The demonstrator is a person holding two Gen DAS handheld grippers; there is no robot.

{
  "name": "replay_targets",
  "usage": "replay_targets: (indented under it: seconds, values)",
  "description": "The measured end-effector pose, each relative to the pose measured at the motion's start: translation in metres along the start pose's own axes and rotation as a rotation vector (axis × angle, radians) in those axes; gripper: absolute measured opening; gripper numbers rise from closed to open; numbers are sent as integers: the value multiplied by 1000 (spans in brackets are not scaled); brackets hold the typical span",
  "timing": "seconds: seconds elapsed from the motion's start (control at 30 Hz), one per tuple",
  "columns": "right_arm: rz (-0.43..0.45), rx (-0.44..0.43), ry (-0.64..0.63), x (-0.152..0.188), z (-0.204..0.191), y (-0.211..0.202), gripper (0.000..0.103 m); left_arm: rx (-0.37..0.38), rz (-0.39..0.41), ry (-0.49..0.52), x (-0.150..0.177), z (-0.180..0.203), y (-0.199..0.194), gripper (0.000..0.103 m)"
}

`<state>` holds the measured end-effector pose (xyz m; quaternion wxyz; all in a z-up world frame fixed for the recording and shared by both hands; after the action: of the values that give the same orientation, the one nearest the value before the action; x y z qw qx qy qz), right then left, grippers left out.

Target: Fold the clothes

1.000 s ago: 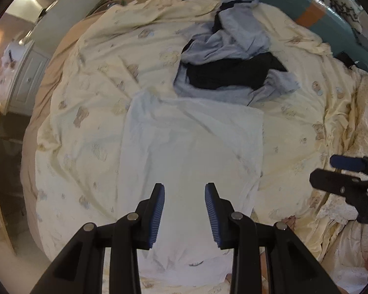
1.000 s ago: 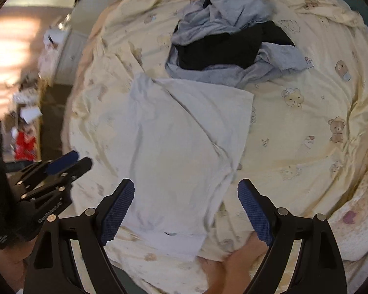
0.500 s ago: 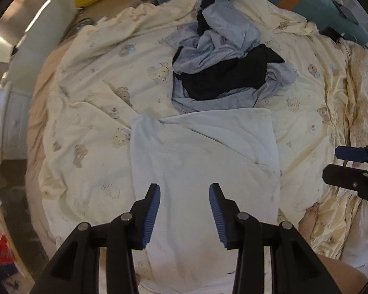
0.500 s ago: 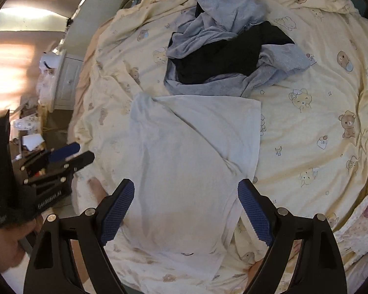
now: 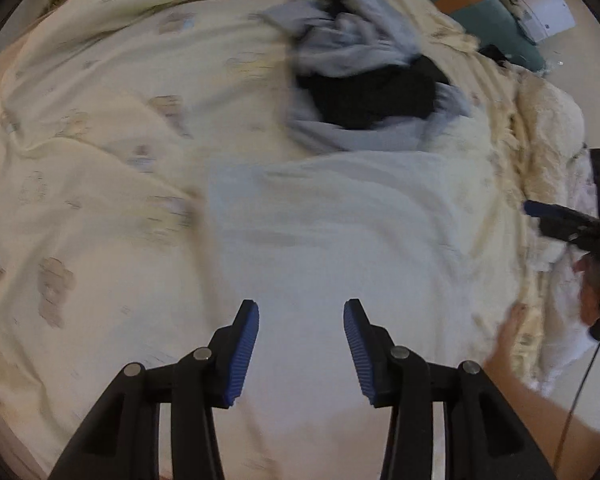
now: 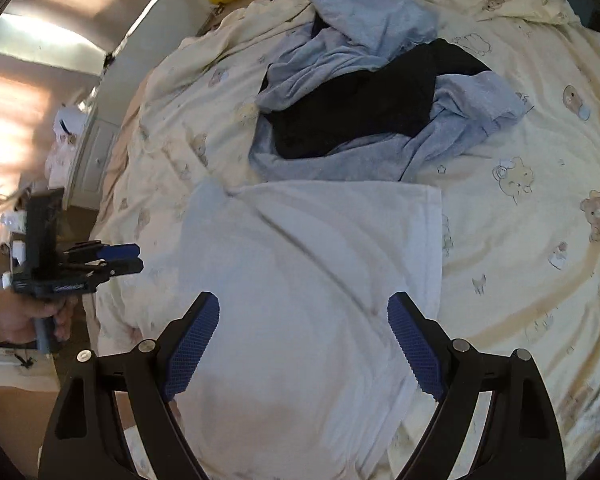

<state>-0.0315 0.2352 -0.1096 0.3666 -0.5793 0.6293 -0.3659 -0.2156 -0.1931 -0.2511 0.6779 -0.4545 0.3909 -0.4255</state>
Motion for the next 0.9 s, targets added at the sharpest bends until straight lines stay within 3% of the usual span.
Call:
replay_targets:
  seconds: [0.1,0.3,0.4,0.53,0.7,0.83,0.87,0.9]
  values:
    - [-8,57,-10,-14,19,17,89,-3,80,-18,-8,-33,14,45]
    - [-51,142,-42,-43,67,60,86,13,80,15,-23,-46,59,45]
    - [-73,142,-65,-58,83,81,85,53,114,51,-37,-40,68,45]
    - [-114,118,-108,-72,83,100,85,52,89,130,-47,-38,80,45]
    - [-151,97,-126,-81,79,110,85,123,73,75,-59,-51,88,45]
    - [-167,122,-147,-78,81,115,84,105,71,84,-68,-54,96,45]
    - [-174,125,-148,-76,83,116,83,110,67,82,-71,-53,98,45]
    - [-181,123,-148,-74,84,118,70,111,64,83,-73,-52,100,45]
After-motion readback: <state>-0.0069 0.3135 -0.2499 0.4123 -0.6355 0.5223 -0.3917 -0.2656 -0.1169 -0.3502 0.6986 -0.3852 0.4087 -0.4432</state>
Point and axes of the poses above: each gripper's, at about its wrist camera, not at the fingertips, and y roughly the way its jaws point, z to its right, x to its underside, the point moved 9 cm from there along y, roughly the way its jaws point, and after that the axes turned 13 degrees about y, right-handed, at the moved point
